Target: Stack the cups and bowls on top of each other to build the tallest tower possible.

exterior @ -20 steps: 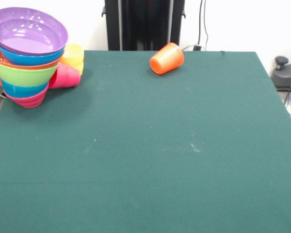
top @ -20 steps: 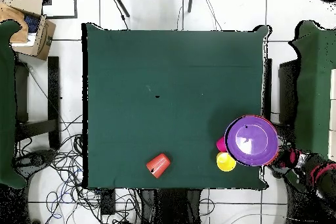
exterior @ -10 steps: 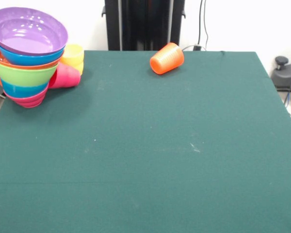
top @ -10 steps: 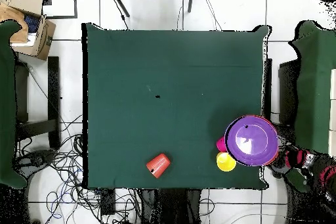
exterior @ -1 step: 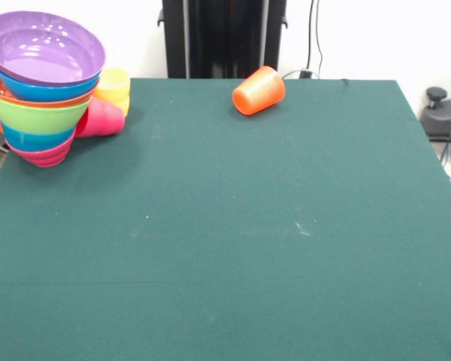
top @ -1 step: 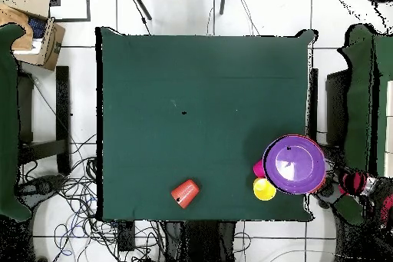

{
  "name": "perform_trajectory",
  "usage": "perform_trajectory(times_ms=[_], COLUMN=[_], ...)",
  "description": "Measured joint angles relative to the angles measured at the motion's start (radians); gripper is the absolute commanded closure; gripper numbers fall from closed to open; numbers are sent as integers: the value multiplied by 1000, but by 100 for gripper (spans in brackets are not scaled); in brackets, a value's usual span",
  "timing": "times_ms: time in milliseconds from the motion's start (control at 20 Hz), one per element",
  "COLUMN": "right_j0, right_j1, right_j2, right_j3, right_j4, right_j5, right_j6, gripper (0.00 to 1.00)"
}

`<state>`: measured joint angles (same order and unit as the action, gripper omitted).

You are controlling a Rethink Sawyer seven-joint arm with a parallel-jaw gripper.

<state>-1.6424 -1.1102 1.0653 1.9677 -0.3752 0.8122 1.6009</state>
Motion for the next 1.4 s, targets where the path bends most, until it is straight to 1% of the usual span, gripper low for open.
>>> perform_trajectory(times_ms=[350, 800, 1250, 1400], right_j0=[48, 53, 111, 135], right_j1=[-31, -49, -66, -65], right_j2=[0, -2, -62, -89], right_j3=[31, 51, 51, 51], right_j4=[0, -5, -12, -27], right_j5=[-1, -19, -19, -19], right_j6=[0, 0, 0, 0], gripper=[0, 0, 0, 0])
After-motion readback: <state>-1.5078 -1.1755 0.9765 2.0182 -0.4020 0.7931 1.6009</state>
